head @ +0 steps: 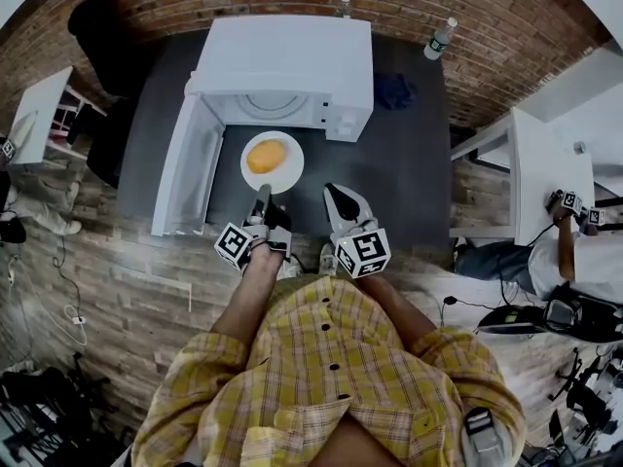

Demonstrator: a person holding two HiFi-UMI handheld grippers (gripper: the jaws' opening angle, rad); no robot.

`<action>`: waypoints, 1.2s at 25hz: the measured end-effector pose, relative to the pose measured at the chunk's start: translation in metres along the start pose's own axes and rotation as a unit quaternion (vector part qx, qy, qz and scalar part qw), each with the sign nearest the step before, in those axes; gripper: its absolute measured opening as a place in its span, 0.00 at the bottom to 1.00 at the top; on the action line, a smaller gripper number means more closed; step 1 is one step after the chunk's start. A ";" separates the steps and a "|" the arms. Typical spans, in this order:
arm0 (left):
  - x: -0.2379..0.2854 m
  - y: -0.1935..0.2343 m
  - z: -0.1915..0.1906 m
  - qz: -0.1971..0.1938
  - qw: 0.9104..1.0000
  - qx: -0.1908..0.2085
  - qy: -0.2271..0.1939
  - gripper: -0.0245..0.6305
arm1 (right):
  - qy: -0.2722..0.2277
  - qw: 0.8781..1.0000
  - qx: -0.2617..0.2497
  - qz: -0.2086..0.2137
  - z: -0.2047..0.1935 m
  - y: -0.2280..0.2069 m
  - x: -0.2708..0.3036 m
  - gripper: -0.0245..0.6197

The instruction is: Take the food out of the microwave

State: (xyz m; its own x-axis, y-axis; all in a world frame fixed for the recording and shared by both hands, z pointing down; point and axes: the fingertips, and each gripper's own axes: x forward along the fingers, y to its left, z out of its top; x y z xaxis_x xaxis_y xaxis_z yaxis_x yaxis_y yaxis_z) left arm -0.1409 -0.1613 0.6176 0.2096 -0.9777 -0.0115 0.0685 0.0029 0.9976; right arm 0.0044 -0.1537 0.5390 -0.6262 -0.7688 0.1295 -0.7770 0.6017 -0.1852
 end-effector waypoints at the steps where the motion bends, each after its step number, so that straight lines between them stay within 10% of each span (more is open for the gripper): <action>1: -0.002 -0.003 -0.002 -0.003 1.000 -0.003 0.000 0.06 | -0.001 1.000 0.001 0.000 0.000 0.000 -0.001 0.04; 30: -0.030 -0.015 -0.003 -0.007 1.000 -0.006 -0.009 0.06 | 0.003 1.000 -0.007 0.010 -0.005 0.016 -0.005 0.03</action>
State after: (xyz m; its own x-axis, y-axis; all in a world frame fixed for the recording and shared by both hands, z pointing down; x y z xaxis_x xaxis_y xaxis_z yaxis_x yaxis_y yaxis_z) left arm -0.1454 -0.1311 0.6030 0.1901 -0.9815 -0.0244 0.0830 -0.0087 0.9965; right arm -0.0052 -0.1394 0.5401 -0.6427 -0.7546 0.1324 -0.7645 0.6207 -0.1739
